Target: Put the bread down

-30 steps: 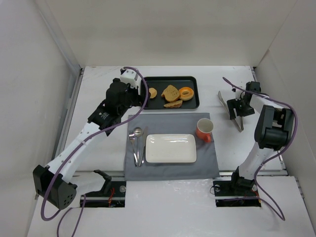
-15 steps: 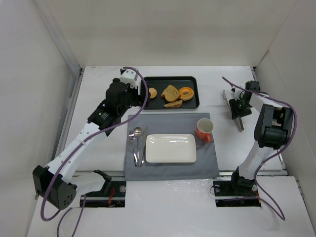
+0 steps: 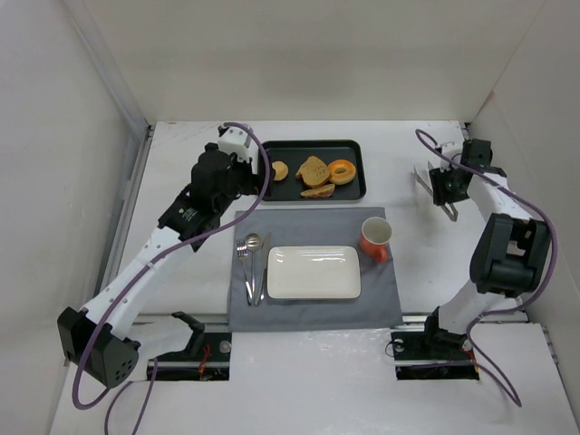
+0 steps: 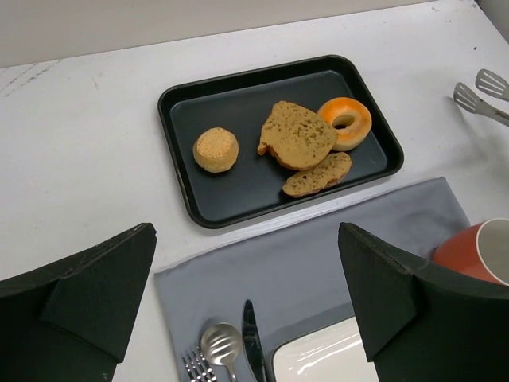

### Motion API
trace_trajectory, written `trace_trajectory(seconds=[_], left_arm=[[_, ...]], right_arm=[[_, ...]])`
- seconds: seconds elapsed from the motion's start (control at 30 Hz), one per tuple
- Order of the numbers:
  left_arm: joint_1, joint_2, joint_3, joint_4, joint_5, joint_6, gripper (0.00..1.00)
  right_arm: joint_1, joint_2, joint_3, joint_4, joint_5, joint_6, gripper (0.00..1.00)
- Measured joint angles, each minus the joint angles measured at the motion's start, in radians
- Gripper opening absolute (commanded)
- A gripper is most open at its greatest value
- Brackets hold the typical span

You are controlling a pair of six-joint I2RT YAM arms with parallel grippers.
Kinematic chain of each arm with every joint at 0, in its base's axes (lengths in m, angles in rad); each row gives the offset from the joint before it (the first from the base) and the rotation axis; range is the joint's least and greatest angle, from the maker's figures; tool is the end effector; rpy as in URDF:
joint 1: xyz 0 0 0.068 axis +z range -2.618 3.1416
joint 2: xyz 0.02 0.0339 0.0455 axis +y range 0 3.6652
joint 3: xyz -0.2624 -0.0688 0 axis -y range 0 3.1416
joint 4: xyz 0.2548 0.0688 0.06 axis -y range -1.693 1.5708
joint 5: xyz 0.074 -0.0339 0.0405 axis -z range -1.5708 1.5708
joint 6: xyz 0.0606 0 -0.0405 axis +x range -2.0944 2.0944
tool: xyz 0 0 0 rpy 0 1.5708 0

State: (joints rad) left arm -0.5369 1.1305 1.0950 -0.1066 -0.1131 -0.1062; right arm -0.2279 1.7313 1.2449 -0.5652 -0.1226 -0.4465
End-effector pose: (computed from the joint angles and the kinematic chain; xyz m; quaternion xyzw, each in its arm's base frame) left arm 0.2594 -0.1464 0.3828 0.1250 0.7448 -0.1662 0.6340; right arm 0.3736 -0.0790 0.1900 -0.1209 0.9572 -0.0289 0.2614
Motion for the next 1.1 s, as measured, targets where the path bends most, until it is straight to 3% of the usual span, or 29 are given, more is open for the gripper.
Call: trace_trajectory(seconds=[0.43, 0.63, 0.87, 1.1], left_arm=[[0.0, -0.025, 0.0, 0.002, 0.0, 0.0, 0.98], [0.0, -0.031, 0.0, 0.005, 0.0, 0.0, 0.98], [0.0, -0.034, 0.0, 0.009, -0.001, 0.001, 0.98], [0.0, -0.034, 0.0, 0.012, -0.016, 0.002, 0.98]], right_arm=[[0.003, -0.24, 0.011, 0.003, -0.136, 0.016, 0.49], [0.091, -0.246, 0.191, -0.095, -0.251, 0.04, 0.49], [0.329, -0.1, 0.475, -0.145, -0.409, 0.095, 0.49], [0.426, 0.162, 0.585, -0.192, -0.467, 0.13, 0.49]])
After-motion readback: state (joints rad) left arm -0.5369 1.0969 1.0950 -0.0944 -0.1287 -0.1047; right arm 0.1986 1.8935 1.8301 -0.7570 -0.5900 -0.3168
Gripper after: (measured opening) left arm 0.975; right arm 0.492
